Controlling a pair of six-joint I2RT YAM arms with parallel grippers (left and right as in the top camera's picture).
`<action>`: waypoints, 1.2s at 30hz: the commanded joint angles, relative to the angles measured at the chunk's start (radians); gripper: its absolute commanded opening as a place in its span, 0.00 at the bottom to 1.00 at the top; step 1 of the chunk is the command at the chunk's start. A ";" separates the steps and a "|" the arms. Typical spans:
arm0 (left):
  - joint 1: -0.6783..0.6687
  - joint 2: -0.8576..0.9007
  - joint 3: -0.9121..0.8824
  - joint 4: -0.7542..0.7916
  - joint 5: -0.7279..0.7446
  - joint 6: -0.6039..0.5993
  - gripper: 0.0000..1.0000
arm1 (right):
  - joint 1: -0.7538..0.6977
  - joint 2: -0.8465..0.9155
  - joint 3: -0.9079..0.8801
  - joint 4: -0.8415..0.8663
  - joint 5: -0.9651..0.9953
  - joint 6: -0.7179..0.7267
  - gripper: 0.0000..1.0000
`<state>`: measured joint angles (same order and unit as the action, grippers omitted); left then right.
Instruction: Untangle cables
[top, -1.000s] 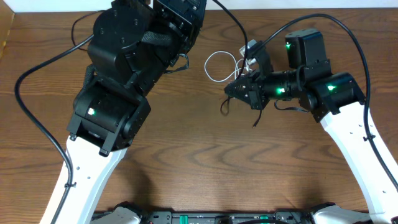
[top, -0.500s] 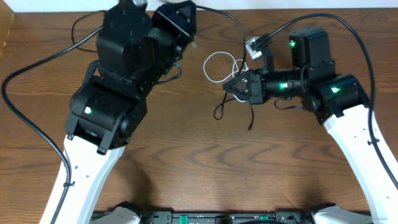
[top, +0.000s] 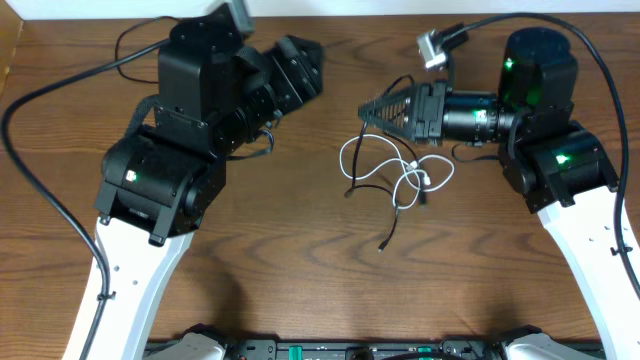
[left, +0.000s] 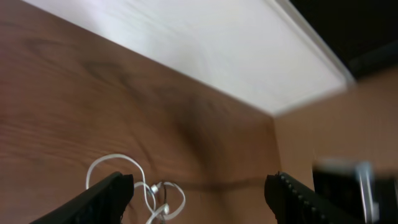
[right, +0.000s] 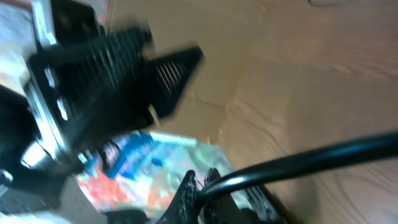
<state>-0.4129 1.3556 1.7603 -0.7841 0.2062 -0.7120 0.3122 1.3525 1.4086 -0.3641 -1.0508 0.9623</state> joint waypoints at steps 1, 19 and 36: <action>0.004 -0.030 0.005 0.000 0.298 0.203 0.73 | -0.006 -0.015 0.003 0.036 0.048 0.166 0.01; 0.002 0.004 0.005 -0.056 0.518 0.496 0.66 | -0.006 -0.014 0.003 0.037 0.076 0.350 0.02; 0.001 0.069 0.005 -0.113 0.520 0.566 0.39 | -0.006 -0.014 0.003 0.036 0.039 0.352 0.02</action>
<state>-0.4133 1.4231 1.7603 -0.8951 0.7094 -0.1596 0.3122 1.3525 1.4086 -0.3317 -0.9981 1.3064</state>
